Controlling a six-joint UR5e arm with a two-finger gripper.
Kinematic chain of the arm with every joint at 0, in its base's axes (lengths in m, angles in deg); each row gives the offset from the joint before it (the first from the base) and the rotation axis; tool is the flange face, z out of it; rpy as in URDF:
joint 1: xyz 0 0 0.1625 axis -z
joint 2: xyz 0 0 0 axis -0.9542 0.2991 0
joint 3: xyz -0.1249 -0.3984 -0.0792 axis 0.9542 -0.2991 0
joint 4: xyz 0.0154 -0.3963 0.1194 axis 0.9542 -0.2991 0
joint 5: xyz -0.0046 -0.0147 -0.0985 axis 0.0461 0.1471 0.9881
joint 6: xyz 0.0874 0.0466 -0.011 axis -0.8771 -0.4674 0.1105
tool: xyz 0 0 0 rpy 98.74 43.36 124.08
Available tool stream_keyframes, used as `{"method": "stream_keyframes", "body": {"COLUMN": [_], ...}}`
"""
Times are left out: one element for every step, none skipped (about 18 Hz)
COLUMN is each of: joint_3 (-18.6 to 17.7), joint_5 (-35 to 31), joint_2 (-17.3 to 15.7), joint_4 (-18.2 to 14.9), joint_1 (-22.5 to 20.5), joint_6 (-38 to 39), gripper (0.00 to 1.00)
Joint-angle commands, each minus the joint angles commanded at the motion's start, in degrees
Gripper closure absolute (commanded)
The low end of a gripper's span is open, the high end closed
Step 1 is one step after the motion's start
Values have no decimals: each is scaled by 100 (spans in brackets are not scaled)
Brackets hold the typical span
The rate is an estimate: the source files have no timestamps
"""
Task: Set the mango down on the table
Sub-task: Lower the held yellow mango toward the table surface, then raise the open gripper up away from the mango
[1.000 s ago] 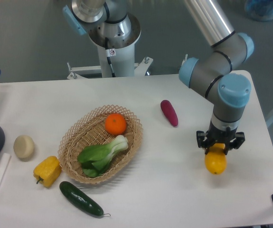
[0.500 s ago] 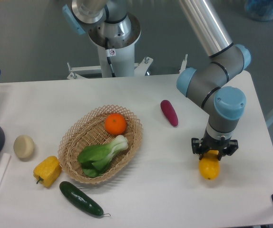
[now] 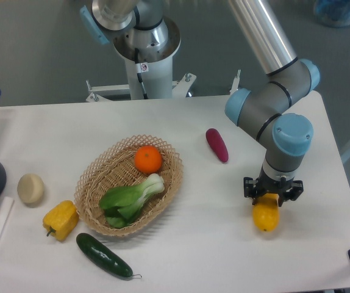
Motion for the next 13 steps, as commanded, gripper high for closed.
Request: {"method": "stream_keyframes", "body": {"joint_3": [61, 123, 150, 176, 246, 368, 517, 719, 869, 966, 1028, 1029, 1037], "joint_5": [0, -9, -17, -18, -52, -192, -446, -692, -825, -852, -853, -844, -818], "joint_2": [-62, -123, -185, -246, -316, -369, -413, -483, -501, -528, -624, -799, -914], "joint_4": [0, -9, 0, -9, -9, -17, -70, -157, -341, -569, -780, -974, -1193], "joint_1": [0, -9, -26, -61, -88, -105, -114, -140, -167, -228, -316, -403, -483], "joint_6": [-17, -61, -149, -289, -412, -465, -509, -658, -929, -1254, -1588, -1948, -2351], "gripper": [0, 0, 0, 0, 0, 0, 0, 0, 0, 0, 0, 0, 0]}}
